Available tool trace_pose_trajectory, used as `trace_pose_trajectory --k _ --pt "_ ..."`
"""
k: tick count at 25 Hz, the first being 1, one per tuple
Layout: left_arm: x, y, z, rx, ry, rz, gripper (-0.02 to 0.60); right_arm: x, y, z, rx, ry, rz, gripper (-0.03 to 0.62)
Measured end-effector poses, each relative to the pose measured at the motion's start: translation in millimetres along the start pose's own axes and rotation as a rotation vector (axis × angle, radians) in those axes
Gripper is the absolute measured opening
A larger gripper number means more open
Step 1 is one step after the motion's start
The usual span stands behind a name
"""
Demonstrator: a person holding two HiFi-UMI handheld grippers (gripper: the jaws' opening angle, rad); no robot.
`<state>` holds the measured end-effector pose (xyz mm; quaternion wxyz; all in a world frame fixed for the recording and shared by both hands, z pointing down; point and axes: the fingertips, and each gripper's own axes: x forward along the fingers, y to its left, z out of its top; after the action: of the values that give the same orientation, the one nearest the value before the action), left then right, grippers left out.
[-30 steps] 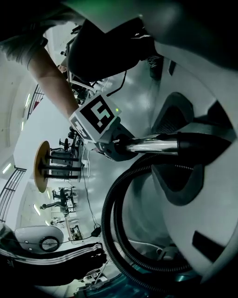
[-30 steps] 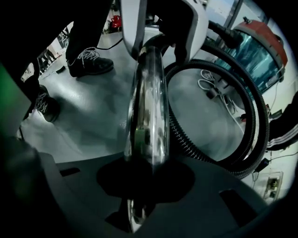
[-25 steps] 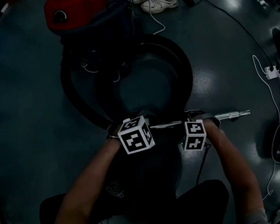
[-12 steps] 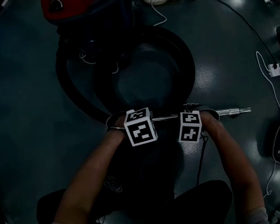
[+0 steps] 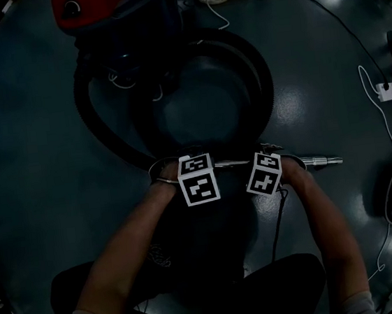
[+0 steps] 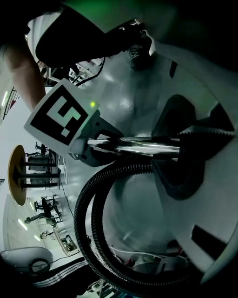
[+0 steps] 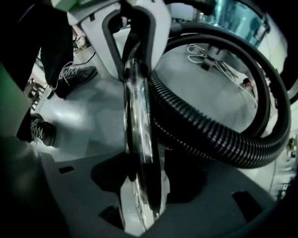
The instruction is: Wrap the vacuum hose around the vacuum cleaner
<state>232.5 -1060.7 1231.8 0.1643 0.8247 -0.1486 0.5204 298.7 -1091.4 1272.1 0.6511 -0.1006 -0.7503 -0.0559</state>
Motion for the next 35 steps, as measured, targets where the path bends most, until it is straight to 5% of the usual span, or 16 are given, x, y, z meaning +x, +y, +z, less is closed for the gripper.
trace_pose_trajectory --k 12,19,22,26,28,31,33,35 --pt "1.7 3.2 -2.4 -0.012 0.044 0.013 0.156 -51.3 -16.1 -23.9 0.221 -0.175 -0.109 0.252" --pt "-1.1 5.3 -7.5 0.050 0.116 -0.025 0.156 -110.7 -44.3 -18.3 0.491 -0.493 -0.193 0.252" --pt "-7.3 4.6 -9.3 0.062 0.136 -0.041 0.156 -127.6 -42.3 -8.0 0.513 -0.599 -0.183 0.250" --pt "-23.7 4.9 -3.8 0.158 0.166 -0.044 0.156 -125.5 -36.1 -1.0 0.509 -0.593 -0.190 0.247" --pt "-36.4 10.1 4.8 0.132 0.132 -0.043 0.156 -126.4 -34.7 3.1 0.512 -0.581 -0.223 0.200" --pt "-61.5 24.1 22.4 0.119 0.057 0.022 0.155 -146.3 -46.1 1.4 0.556 -0.598 -0.350 0.009" --pt "-83.6 31.2 37.6 0.142 -0.002 0.104 0.142 -168.5 -50.3 0.7 0.608 -0.636 -0.382 0.005" --pt "-106.7 31.4 48.5 0.161 -0.039 0.164 0.051 -190.7 -50.7 2.4 0.641 -0.649 -0.394 0.003"
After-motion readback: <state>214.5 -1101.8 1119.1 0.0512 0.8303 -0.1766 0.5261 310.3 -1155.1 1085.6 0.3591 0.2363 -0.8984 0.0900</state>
